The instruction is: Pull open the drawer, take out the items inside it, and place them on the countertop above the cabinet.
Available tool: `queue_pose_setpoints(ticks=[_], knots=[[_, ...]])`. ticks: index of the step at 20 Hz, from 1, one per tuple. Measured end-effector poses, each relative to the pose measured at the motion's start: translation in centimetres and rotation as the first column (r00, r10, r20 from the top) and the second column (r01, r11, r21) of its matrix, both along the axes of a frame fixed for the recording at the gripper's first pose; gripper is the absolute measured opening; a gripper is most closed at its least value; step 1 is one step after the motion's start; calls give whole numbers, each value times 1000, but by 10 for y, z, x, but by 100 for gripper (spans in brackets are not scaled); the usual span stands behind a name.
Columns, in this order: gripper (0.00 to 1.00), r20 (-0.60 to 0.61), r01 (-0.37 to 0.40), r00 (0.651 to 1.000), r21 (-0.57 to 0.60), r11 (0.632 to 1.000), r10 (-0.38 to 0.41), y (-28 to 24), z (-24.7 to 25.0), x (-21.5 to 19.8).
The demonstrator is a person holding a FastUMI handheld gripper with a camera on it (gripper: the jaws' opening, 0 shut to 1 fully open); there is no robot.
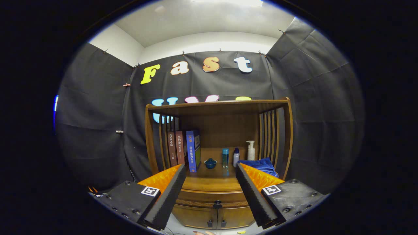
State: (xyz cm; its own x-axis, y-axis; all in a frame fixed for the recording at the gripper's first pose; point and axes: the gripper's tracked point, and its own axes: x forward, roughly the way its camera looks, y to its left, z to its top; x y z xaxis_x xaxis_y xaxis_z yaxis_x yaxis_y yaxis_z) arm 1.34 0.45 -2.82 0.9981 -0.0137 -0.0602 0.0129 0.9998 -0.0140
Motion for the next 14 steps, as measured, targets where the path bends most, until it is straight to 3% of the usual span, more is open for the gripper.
queue_pose_setpoints(ticks=[6, 14], knots=[[99, -43, 12, 999, 21, 1000, -11, -4, -33, 21], [99, -181, 26, 983, 32, 999, -20, -7, -125, 56]])
